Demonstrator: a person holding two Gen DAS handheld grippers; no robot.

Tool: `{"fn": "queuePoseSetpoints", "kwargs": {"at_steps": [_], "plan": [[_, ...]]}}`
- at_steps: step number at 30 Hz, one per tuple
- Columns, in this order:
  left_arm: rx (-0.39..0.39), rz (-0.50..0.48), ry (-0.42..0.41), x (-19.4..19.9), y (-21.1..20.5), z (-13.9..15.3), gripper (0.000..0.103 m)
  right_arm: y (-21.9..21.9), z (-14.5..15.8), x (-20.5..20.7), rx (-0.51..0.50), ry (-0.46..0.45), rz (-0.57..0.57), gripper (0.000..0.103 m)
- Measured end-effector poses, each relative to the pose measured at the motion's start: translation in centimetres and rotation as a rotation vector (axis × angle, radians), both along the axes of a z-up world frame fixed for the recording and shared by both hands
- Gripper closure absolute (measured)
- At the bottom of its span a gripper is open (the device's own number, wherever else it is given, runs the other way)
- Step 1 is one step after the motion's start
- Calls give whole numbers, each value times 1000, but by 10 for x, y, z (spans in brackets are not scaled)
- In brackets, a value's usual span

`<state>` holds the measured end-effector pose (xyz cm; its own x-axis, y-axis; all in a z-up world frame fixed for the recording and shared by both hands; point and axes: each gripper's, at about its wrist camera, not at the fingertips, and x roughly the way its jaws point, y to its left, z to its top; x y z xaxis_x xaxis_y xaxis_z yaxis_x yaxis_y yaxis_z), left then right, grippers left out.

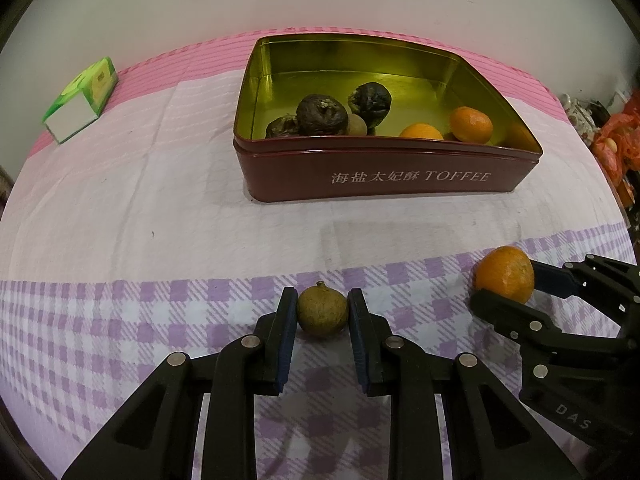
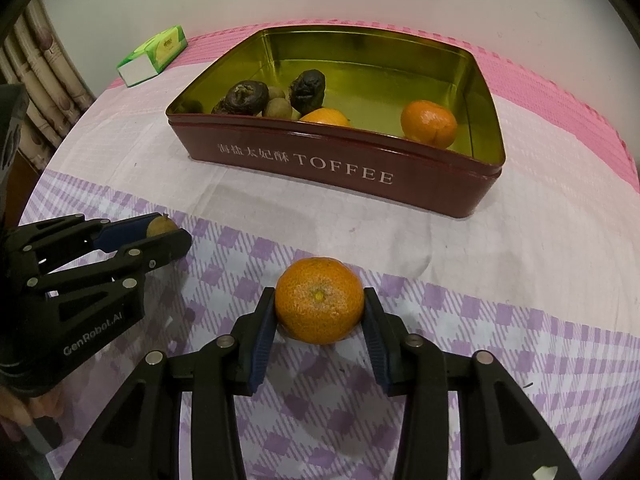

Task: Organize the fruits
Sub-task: 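Lift the orange and round fruit and hold them above the sheet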

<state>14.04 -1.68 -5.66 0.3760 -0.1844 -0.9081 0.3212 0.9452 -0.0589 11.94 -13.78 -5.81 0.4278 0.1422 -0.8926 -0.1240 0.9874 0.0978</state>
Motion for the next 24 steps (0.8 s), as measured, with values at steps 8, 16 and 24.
{"fn": "queuePoseSetpoints", "kwargs": {"at_steps": [8,16,24], "plan": [[-2,-2,-12,-2,0,5,77,-3,8,-6,1,-13,-8,65],[-4,13,-27,-4,3,14,77,-7,17,-10,-2,-28,-20,65],[-15,34,-47,1,8,22,77,-10,28,-13,7,-41,-30,65]]}}
